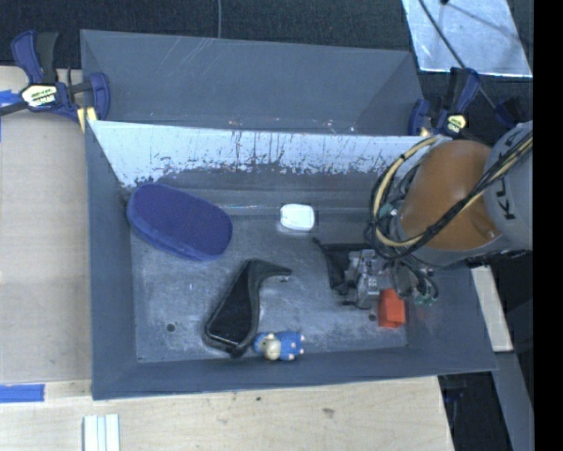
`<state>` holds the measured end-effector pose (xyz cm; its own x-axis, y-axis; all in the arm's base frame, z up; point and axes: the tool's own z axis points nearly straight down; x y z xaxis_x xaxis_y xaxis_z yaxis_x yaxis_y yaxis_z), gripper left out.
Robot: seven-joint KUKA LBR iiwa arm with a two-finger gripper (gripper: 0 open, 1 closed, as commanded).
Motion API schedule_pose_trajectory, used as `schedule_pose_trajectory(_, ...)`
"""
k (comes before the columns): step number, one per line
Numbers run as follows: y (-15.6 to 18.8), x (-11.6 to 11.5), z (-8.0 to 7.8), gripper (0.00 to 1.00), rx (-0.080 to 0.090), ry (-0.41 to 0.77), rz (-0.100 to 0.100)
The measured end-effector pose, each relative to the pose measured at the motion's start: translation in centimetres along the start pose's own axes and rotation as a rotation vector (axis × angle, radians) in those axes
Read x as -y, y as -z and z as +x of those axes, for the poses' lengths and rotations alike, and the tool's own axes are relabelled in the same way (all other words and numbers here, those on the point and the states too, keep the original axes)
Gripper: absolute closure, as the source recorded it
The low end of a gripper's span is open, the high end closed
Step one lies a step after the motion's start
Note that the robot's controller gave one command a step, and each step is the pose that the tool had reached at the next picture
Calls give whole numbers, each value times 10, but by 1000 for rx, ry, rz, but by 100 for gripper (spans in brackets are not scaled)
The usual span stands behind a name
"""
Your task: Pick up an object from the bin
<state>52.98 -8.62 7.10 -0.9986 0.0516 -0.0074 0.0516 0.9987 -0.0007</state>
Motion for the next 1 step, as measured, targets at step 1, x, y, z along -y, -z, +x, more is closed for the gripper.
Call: schedule_pose_trajectory(1, 149, 10, 33, 100, 4, -22, 1)
